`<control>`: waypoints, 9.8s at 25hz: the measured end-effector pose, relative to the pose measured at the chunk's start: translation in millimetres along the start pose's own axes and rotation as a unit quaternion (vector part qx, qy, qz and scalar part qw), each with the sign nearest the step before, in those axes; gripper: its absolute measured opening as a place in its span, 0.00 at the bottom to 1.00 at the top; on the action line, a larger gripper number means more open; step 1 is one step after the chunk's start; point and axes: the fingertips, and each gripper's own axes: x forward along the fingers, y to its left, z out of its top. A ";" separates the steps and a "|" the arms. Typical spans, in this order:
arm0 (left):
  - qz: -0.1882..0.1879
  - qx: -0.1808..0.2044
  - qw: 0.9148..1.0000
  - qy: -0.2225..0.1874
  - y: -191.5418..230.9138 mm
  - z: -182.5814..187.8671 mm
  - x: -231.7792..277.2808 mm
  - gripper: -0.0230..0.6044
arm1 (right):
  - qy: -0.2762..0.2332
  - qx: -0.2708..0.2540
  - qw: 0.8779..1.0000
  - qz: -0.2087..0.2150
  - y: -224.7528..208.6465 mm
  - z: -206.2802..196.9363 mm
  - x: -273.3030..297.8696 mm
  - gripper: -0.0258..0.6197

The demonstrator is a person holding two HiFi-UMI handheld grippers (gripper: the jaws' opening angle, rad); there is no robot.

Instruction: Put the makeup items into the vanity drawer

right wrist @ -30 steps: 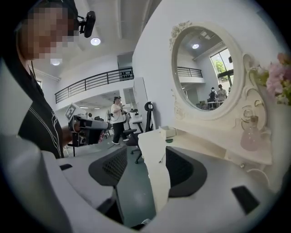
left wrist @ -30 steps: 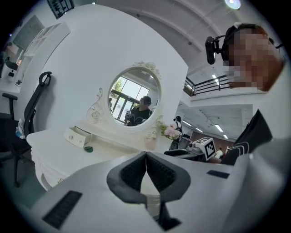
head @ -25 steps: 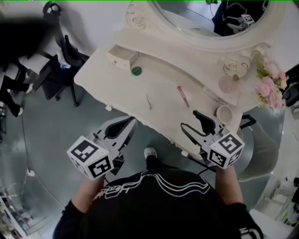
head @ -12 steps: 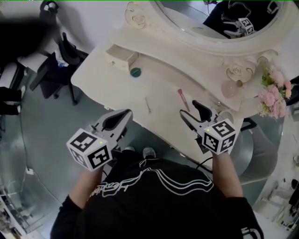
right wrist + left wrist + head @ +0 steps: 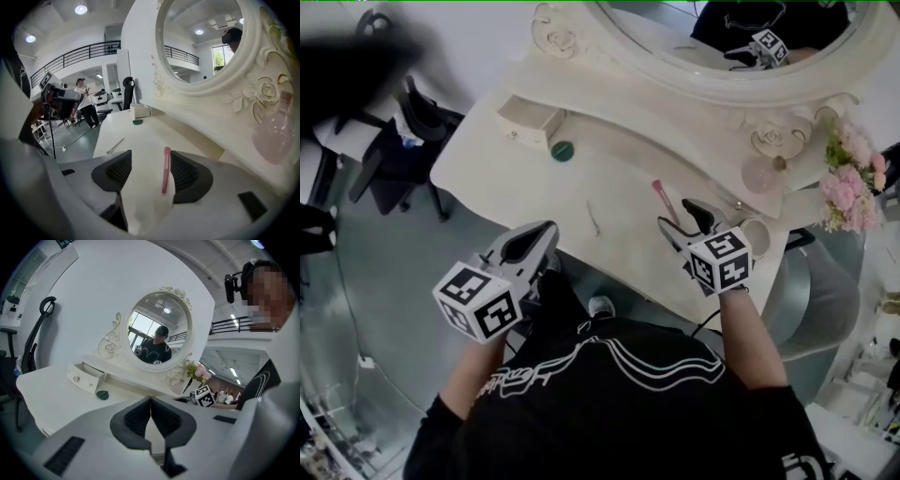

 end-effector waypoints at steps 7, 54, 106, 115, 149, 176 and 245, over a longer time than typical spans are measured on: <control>-0.008 -0.023 1.000 0.016 28.9 -6.2 15.2 0.07 | 0.049 0.001 0.999 -0.023 -24.4 -23.4 32.4 0.41; -0.023 -0.064 0.997 0.048 122.4 22.7 36.4 0.07 | 0.074 0.000 0.997 -0.023 -10.5 38.1 84.3 0.14; -0.037 -0.082 0.995 0.045 320.1 110.6 -9.3 0.07 | 0.085 -0.073 0.993 0.045 109.7 231.9 313.1 0.14; -0.039 -0.087 0.994 0.049 338.0 111.2 -3.4 0.07 | 0.076 -0.029 0.995 0.060 106.0 234.7 326.8 0.14; -0.083 -0.068 0.990 0.091 221.2 68.4 17.9 0.07 | 0.037 0.038 0.999 -0.002 94.6 135.7 146.7 0.31; -0.097 -0.047 0.988 0.108 139.5 3.7 -4.6 0.07 | 0.118 0.064 0.991 -0.007 132.1 -15.5 107.8 0.28; -0.078 -0.061 0.991 0.085 300.2 115.8 28.2 0.07 | 0.061 -0.027 0.998 0.013 99.4 229.6 264.7 0.15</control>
